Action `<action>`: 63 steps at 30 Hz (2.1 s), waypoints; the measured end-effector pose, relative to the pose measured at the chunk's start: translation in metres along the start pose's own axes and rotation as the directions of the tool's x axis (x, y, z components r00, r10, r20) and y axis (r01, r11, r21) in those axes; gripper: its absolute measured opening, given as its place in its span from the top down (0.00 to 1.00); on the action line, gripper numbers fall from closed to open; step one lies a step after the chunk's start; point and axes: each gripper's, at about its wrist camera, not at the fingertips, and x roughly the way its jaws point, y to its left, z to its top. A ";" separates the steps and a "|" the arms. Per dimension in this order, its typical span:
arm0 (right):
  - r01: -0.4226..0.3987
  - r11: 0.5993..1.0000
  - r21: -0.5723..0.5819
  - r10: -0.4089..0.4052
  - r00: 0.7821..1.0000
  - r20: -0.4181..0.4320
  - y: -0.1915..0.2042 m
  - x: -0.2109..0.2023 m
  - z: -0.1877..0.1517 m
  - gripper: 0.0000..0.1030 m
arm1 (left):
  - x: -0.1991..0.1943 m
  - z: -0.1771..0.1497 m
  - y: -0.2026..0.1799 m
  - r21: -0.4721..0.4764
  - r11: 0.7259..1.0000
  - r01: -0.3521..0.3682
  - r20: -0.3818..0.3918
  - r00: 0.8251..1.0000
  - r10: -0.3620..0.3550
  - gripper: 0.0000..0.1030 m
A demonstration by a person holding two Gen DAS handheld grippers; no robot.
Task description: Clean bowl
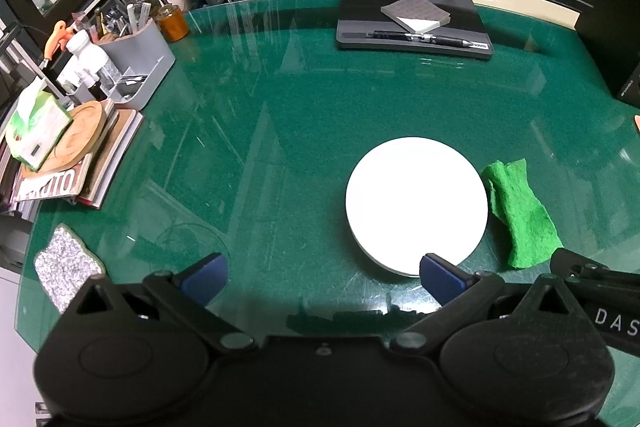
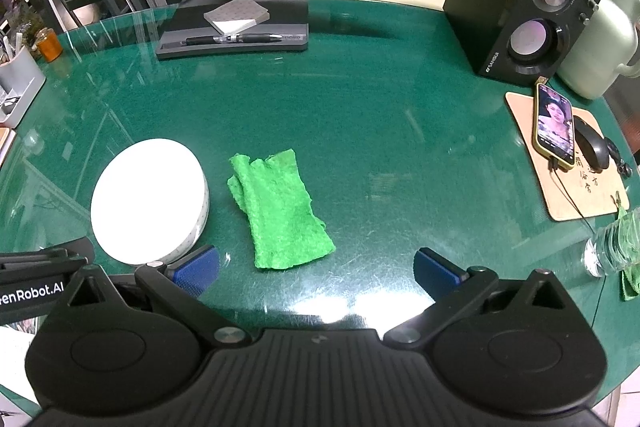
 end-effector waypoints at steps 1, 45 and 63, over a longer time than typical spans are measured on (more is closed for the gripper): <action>0.000 1.000 0.000 0.000 1.000 0.000 0.000 0.000 0.000 0.00 | 0.000 0.000 -0.001 0.001 1.000 0.001 0.000 1.000 -0.001 0.00; 0.130 0.979 -0.158 -0.121 0.990 0.067 0.038 -0.031 0.015 0.00 | -0.002 0.003 0.045 0.022 0.989 0.147 0.067 0.987 -0.148 0.00; 0.167 0.983 -0.079 -0.135 0.941 0.310 0.015 -0.088 0.058 0.00 | 0.001 -0.003 0.072 -0.027 0.969 0.244 0.181 0.955 -0.235 0.00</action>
